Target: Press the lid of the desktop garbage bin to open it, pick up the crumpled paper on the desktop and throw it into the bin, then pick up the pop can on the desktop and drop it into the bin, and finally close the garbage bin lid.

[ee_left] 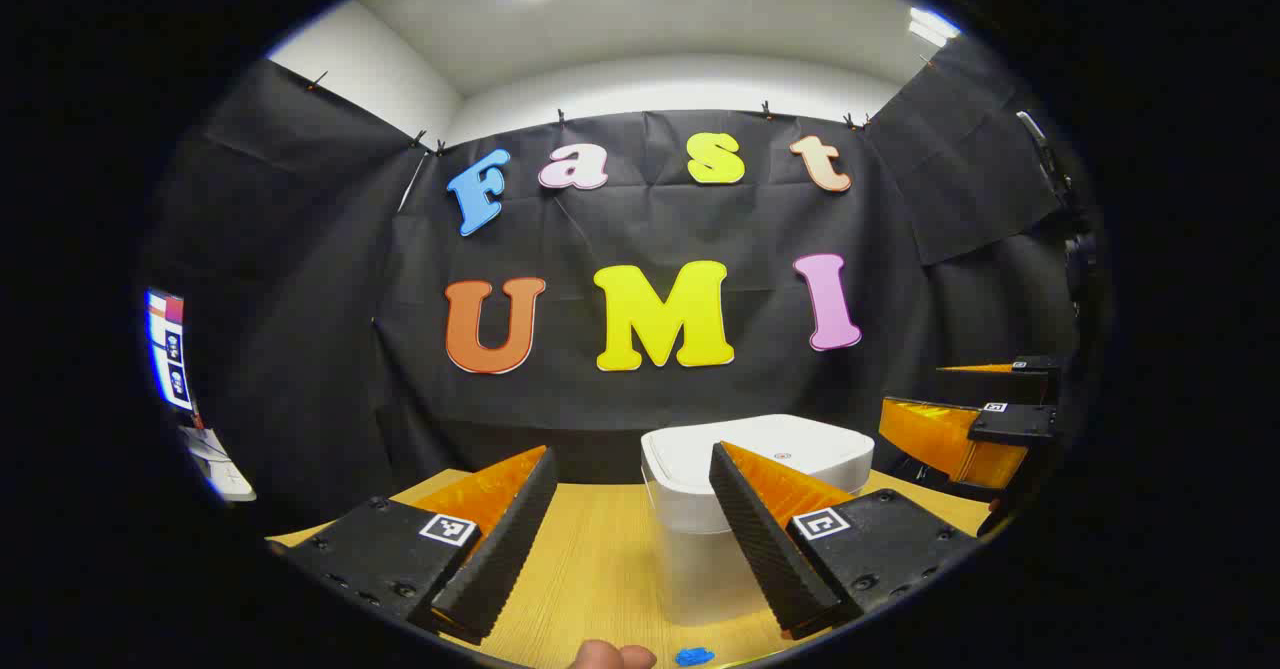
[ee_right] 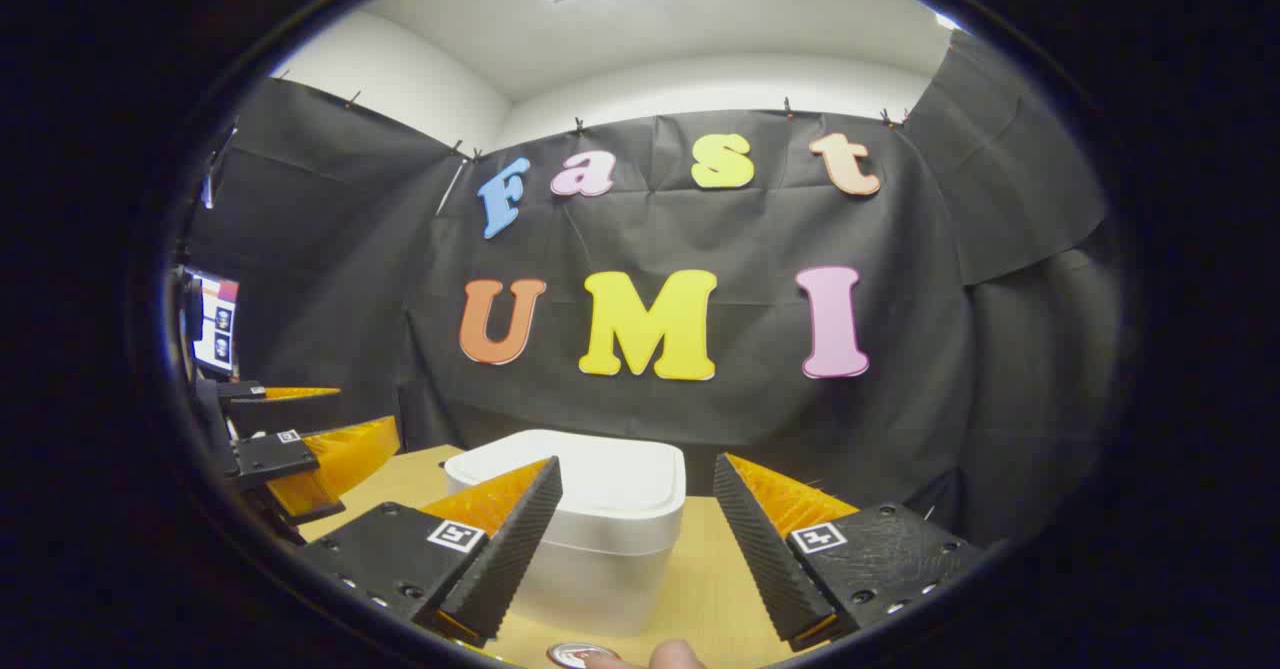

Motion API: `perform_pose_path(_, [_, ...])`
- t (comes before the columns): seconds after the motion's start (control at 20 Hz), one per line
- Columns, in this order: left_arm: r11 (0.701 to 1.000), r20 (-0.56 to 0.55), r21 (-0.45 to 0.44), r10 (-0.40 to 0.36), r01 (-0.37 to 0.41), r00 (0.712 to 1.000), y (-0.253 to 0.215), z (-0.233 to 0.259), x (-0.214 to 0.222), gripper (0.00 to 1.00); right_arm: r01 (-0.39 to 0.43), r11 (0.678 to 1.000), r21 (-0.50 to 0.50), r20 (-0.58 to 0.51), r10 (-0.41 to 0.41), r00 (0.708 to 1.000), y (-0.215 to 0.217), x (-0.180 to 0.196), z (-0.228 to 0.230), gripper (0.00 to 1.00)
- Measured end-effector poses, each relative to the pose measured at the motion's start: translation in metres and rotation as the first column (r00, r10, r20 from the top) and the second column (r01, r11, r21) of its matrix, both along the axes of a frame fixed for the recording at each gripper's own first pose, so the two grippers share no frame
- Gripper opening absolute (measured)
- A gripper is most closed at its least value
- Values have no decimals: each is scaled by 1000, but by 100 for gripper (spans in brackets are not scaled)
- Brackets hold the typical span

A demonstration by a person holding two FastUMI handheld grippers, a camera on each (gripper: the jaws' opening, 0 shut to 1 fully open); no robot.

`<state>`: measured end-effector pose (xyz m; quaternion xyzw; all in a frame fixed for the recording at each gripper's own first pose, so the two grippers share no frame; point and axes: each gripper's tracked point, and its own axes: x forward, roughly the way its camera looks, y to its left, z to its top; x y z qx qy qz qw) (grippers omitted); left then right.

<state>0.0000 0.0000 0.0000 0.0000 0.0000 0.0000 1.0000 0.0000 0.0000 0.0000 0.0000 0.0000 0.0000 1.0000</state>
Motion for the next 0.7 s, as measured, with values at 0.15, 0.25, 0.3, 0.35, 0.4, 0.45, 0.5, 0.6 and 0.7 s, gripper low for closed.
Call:
perform_pose_path(0.15, [1000,-16,-23,-3,3,1000,2,-8,4,98,-11,1000,23,-14,11,1000,2,3,-5,95])
perform_pose_path(0.25, [999,-25,-33,-1,0,1000,4,-11,5,99,-7,1000,16,-20,7,1000,1,5,-7,95])
perform_pose_path(0.3, [999,-26,-33,-6,5,1000,3,-12,6,99,-6,1000,11,-25,7,1000,2,7,-9,95])
perform_pose_path(0.35, [1000,-33,-28,-8,7,999,2,-13,6,99,-9,1000,11,-30,9,999,4,9,-11,95])
perform_pose_path(0.4, [1000,-36,-22,-6,5,999,3,-14,6,99,-13,1000,13,-41,13,999,7,12,-15,95])
perform_pose_path(0.45, [1000,-35,-17,-8,8,999,3,-14,6,99,-18,1000,17,-53,19,998,10,15,-17,95])
perform_pose_path(0.5, [1000,-36,-14,-8,8,999,1,-14,6,99,-20,1000,18,-62,21,998,14,18,-20,95])
perform_pose_path(0.6, [1000,-43,-11,-6,6,999,1,-15,5,99,-23,1000,14,-75,24,997,18,24,-23,95])
perform_pose_path(0.7, [1000,-49,-7,-6,6,999,0,-18,5,99,-22,1000,21,-68,24,997,22,28,-21,97])
